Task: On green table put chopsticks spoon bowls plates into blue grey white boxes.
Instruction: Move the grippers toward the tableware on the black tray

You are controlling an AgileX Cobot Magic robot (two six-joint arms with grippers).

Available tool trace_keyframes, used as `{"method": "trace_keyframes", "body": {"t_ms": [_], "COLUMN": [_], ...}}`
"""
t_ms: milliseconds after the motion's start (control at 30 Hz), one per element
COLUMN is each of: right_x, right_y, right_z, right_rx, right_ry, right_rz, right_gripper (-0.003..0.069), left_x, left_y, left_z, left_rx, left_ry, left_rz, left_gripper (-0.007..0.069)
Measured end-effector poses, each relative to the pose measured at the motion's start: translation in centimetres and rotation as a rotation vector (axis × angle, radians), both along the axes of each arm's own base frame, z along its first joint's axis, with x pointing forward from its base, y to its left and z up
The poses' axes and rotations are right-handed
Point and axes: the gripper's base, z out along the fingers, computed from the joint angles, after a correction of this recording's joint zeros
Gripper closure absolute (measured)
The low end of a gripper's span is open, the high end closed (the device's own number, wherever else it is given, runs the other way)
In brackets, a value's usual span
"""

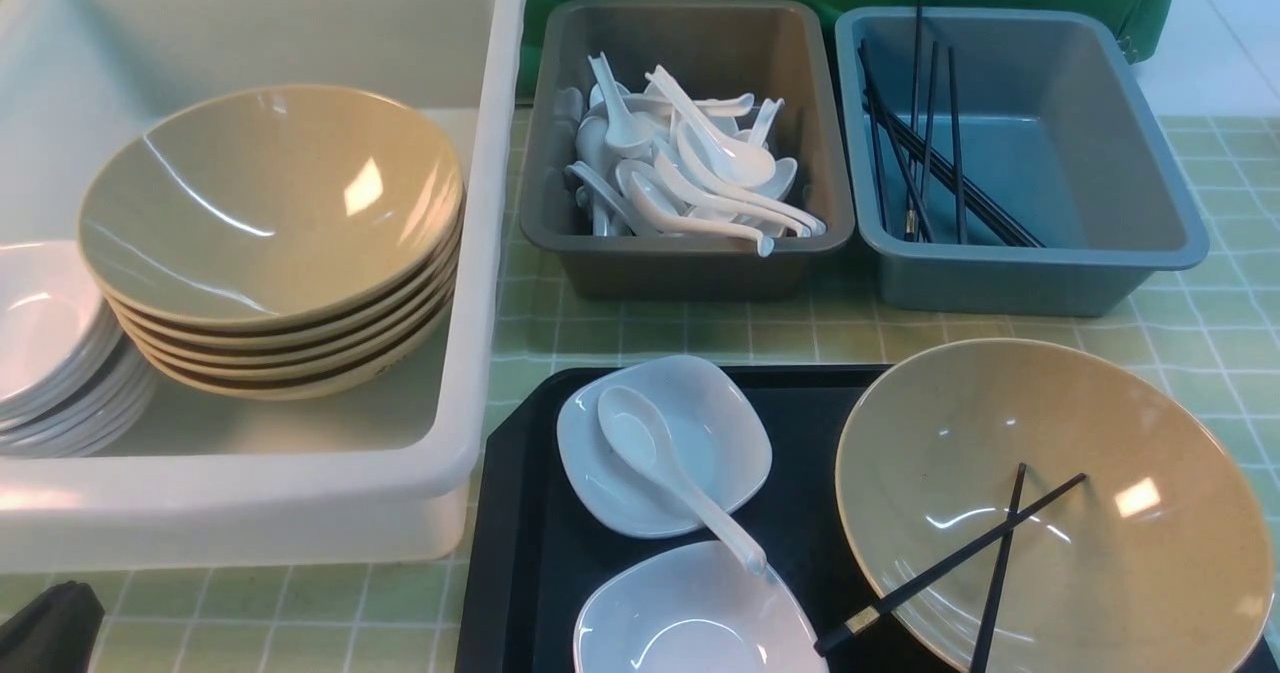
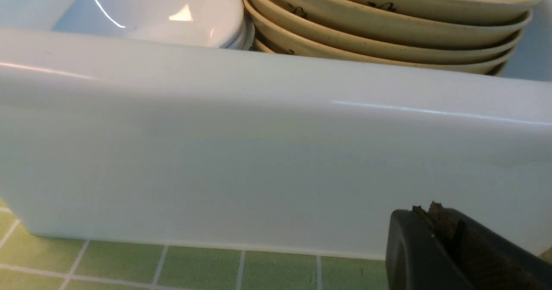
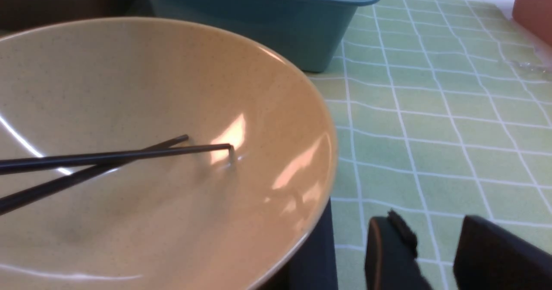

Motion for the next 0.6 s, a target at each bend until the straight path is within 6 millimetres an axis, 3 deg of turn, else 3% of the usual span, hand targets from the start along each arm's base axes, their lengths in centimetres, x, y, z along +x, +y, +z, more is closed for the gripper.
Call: {"method": "trace_keyframes", "body": {"t_ms": [333,600], "right_x": [0.2,0.5], "right_y": [-0.1,-0.2], "right_z": [0.3,2.7], "right_rx": [-0.006,0.066], "right_ry": [-0.070,-0.355], "right_rz": [-0.005,-0.033], "right_gripper": [0.0423,0.0423], "left_x": [0.0,0.4], "left_y": [0.0,0.0], "left_z": [0.1,2.6], "left_rx": [0.032,0.068], "left_ry": [-0.010,-0.302], "left_rz": [-0.003,-0.004], "left_gripper": [0.0626,0.0626]}}
